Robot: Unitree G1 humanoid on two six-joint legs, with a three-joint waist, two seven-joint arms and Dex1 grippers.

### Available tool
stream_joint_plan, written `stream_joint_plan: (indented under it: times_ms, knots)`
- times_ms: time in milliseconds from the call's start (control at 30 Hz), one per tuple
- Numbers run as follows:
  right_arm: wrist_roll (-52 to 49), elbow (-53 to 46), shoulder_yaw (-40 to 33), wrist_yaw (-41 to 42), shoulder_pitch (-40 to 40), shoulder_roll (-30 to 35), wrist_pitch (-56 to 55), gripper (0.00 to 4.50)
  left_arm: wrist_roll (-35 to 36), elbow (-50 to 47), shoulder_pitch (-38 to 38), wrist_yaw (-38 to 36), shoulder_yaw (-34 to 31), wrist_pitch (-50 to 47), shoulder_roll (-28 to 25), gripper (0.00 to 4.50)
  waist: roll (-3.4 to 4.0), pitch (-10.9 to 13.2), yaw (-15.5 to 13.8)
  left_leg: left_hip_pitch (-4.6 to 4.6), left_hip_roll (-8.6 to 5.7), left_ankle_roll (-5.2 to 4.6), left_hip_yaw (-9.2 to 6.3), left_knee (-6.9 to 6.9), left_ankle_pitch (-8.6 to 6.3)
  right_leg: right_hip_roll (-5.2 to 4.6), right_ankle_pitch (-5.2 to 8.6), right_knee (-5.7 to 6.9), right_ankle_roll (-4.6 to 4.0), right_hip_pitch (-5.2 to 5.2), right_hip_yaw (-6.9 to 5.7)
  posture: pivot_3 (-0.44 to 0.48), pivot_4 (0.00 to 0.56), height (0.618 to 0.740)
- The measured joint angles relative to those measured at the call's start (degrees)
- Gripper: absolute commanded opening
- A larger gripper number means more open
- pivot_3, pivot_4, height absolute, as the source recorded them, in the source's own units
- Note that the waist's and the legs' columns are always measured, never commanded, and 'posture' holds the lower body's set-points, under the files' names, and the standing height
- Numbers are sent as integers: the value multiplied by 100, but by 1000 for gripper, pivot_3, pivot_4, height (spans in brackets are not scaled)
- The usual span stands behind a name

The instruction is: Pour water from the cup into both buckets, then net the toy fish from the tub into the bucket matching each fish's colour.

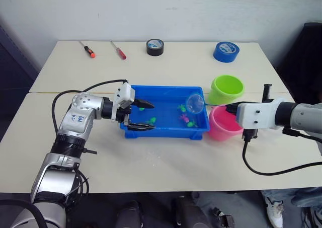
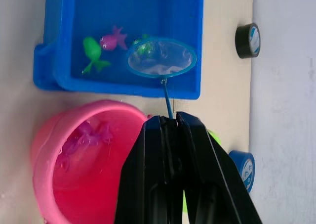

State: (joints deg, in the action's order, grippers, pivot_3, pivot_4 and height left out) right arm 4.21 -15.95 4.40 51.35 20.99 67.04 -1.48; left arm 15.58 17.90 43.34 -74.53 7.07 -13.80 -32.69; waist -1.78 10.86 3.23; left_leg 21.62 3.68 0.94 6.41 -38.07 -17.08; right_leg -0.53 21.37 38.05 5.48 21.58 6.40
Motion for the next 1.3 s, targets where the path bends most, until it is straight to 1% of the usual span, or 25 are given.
stream_joint_plan:
  times_ms: [233,400,567,633,667,800,933,1100,1200,1300]
  knots:
    - [492,357,215,80,125,-129,-860,0,4,-212,-138,108,-34,-137,-61,4481,0,0,8,-1,1,1,0,-6,1,0,0,7,0,0,0,0,150,740]
    - [599,457,421,177,263,-556,-849,0,44,-379,-162,160,-111,-257,-127,4481,0,0,18,-4,2,2,1,-7,1,0,0,16,0,0,-1,0,150,740]
    - [532,366,451,272,291,-1026,-452,0,74,-406,-162,187,-151,-338,-130,4481,0,0,13,-5,1,3,1,-12,2,0,0,26,0,0,-1,0,150,740]
    - [341,243,420,312,291,-1224,-23,0,77,-409,-162,193,-153,-372,-131,4481,0,0,14,-5,2,3,1,-12,2,0,0,29,0,0,-1,0,150,740]
    - [135,142,399,329,289,-1389,373,0,78,-409,-161,195,-153,-374,-130,4481,0,0,15,-6,2,4,0,-13,2,0,0,32,0,0,-1,0,150,740]
    - [-181,-44,318,360,267,-1508,1069,0,79,-406,-161,193,-153,-374,-131,4481,0,0,4,-6,1,4,0,-13,2,-1,0,33,0,1,-2,0,150,740]
    - [-59,-44,344,353,282,-1507,1104,0,47,-319,-159,161,-148,-320,-191,4481,0,0,18,-6,1,4,1,-12,2,3,0,29,0,2,-1,0,150,740]
    - [306,71,645,323,479,-1588,902,0,-174,-30,-287,-39,-122,-13,-591,4481,0,0,89,-8,2,6,8,-8,3,5,1,31,-2,6,0,0,150,740]
    - [498,160,940,342,610,-1810,768,0,-226,109,-379,-124,-128,28,-749,4481,-1,0,112,-7,2,6,5,-9,3,3,1,31,-2,6,-1,0,150,740]
    - [401,214,1095,381,654,-2192,997,0,-223,93,-377,-134,-157,22,-797,4481,-1,0,124,-7,1,6,4,-9,3,0,1,37,-2,5,-1,0,150,740]
